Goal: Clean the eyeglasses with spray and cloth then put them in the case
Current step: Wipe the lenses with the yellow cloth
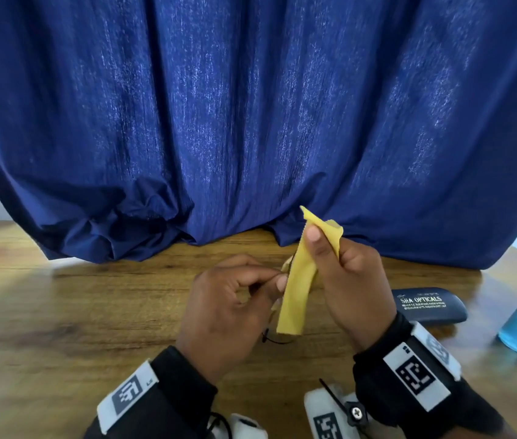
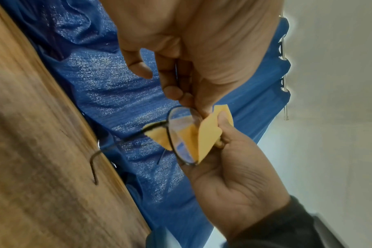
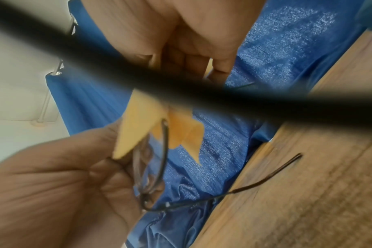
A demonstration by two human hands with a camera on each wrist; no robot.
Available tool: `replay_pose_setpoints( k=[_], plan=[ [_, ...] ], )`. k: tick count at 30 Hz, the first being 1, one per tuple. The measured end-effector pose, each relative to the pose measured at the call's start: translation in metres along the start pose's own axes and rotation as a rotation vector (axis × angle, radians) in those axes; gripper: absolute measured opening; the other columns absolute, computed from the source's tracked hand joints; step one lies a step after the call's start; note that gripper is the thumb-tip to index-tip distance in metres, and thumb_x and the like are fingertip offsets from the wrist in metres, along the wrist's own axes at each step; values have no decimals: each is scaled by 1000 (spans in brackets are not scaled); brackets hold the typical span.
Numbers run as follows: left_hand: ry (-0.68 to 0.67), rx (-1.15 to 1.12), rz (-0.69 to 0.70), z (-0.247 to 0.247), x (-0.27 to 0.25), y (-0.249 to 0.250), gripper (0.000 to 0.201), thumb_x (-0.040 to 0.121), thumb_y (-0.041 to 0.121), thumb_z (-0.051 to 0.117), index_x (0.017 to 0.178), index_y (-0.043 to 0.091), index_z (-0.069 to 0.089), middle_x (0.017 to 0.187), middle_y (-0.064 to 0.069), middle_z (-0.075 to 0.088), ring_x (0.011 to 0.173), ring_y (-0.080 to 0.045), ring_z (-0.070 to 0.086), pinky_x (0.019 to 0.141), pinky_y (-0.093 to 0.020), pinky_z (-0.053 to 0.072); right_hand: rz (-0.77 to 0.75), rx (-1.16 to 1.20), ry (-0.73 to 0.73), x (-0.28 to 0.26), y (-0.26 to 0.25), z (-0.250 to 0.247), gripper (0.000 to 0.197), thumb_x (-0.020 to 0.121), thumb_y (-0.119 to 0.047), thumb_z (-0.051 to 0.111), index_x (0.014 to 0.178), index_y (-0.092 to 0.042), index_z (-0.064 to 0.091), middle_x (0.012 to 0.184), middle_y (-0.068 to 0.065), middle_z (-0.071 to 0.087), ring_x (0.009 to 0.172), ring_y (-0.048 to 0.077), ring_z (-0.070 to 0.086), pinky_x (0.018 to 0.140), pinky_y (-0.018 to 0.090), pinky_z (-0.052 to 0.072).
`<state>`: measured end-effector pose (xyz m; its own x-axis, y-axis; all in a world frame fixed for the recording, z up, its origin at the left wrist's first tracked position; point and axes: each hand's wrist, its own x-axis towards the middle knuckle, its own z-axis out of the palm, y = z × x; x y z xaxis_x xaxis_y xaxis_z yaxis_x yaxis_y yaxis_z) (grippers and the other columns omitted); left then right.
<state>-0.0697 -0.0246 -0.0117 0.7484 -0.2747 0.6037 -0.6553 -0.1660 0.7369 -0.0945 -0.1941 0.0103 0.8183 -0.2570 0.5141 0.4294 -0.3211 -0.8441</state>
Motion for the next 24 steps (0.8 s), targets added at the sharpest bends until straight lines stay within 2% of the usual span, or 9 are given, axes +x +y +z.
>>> replay_pose_setpoints(
  k=[3,6,8,11,13,16,20,21,24],
  plan=[
    [42,17,-58,-5,4,-2,7,87,26,78,84,27,84,82,12,76,81,-6,68,67,-6,43,50,-1,-62,2,6,2,38,102,-32,56,83,-4,72,81,13,77,77,31,72,75,45,59],
    [93,16,-104,-9,6,-3,8,88,21,78,84,25,84,82,13,78,83,1,69,68,-3,44,77,-19,-34,6,12,-2,32,100,-30,61,85,-4,73,81,24,72,72,37,67,72,55,55],
    [130,-6,-130,-13,7,-4,9,90,23,76,87,26,84,86,18,80,88,4,71,73,-4,47,98,10,103,12,15,-10,27,97,-25,67,82,-3,73,79,24,72,68,24,62,68,50,54],
    [172,-116,-205,-18,10,-4,12,92,23,73,87,24,83,87,17,81,91,3,74,79,-6,51,147,107,280,21,17,-26,12,94,-19,72,84,-13,76,88,15,78,79,14,67,75,38,58],
    [178,-172,-247,-19,10,-2,14,93,22,72,86,22,83,87,14,82,90,2,75,79,-8,53,176,117,307,23,18,-32,10,95,-19,71,94,-9,75,81,3,76,74,7,67,71,27,57],
    [144,-165,-274,-16,9,0,14,93,24,73,84,25,83,85,13,82,87,-1,76,78,-11,54,187,130,289,22,15,-30,7,94,-17,71,98,-12,75,73,-4,73,72,9,65,73,29,57],
    [71,-164,-276,-11,7,3,13,91,29,75,83,22,83,81,10,82,79,-4,74,69,-9,51,3,-42,204,13,9,-17,15,96,-19,67,84,-14,73,75,11,68,65,5,56,63,29,47],
    [57,-152,-260,-10,6,4,14,90,30,75,82,22,83,80,9,81,76,-3,72,68,-9,50,-90,-122,139,10,7,-13,17,97,-22,67,82,-16,72,76,6,64,66,4,54,63,26,45],
    [48,-98,-199,-8,5,5,13,90,28,76,80,21,82,78,10,80,70,1,69,64,-8,47,-294,-303,-31,5,6,-5,16,96,-37,60,100,-33,75,112,-10,60,100,9,60,82,18,48]
  ],
)
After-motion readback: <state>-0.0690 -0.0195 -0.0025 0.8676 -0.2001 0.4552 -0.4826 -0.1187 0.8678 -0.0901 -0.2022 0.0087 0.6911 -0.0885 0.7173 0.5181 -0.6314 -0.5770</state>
